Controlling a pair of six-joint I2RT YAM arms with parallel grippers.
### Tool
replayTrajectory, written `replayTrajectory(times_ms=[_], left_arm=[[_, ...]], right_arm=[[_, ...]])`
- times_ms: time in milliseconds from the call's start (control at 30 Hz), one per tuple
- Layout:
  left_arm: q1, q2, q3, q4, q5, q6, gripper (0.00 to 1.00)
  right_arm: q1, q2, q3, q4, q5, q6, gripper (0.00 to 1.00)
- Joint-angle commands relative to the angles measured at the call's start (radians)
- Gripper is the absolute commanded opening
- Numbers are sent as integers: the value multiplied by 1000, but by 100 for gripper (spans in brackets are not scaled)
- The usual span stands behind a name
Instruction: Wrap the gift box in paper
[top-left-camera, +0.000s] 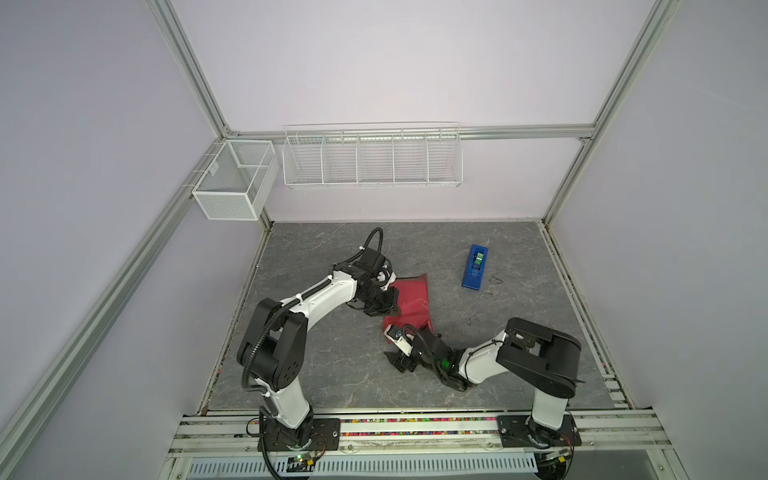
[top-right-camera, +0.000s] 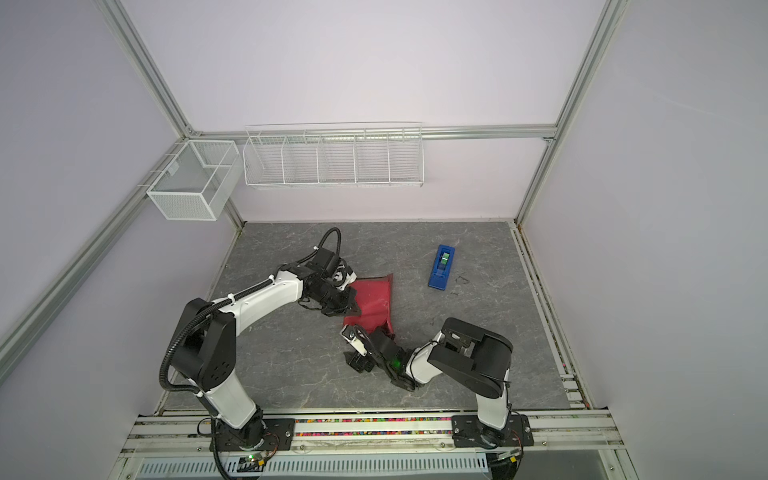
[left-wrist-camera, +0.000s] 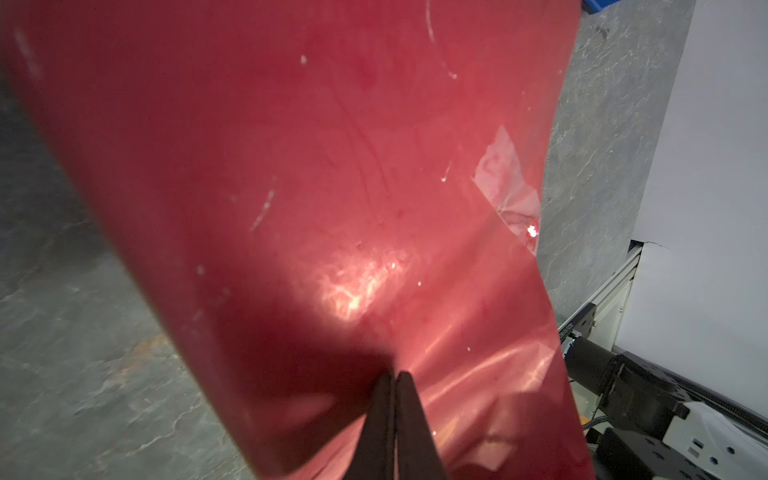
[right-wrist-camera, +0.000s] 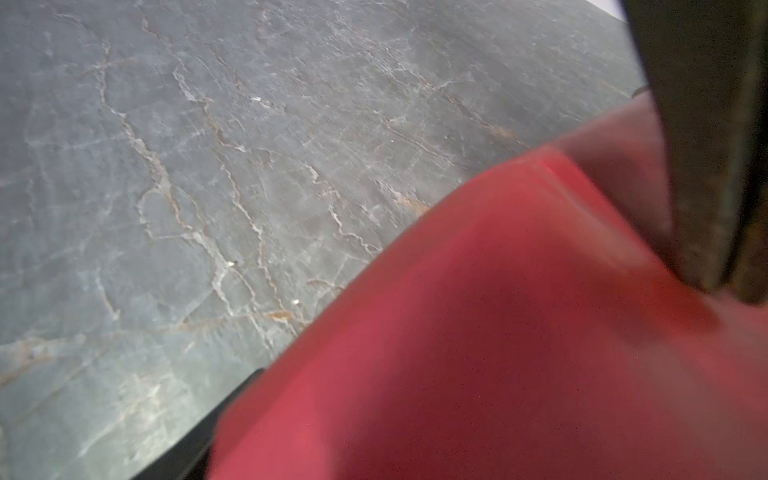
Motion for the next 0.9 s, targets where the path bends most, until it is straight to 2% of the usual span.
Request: replayTrajectory(times_ms=[0,500,867], left_arm=[[-3,46,-19,-49,-53,17,6],[-3,49,-30,-52,-80,5,5],[-3,76,-38,-50,-93,10,5]], right_arm=[[-9,48,25,-137,-135,-49,91],[-10,54,108,-259,-412,-131,95],[7,-28,140,-438,-528,-131,98]])
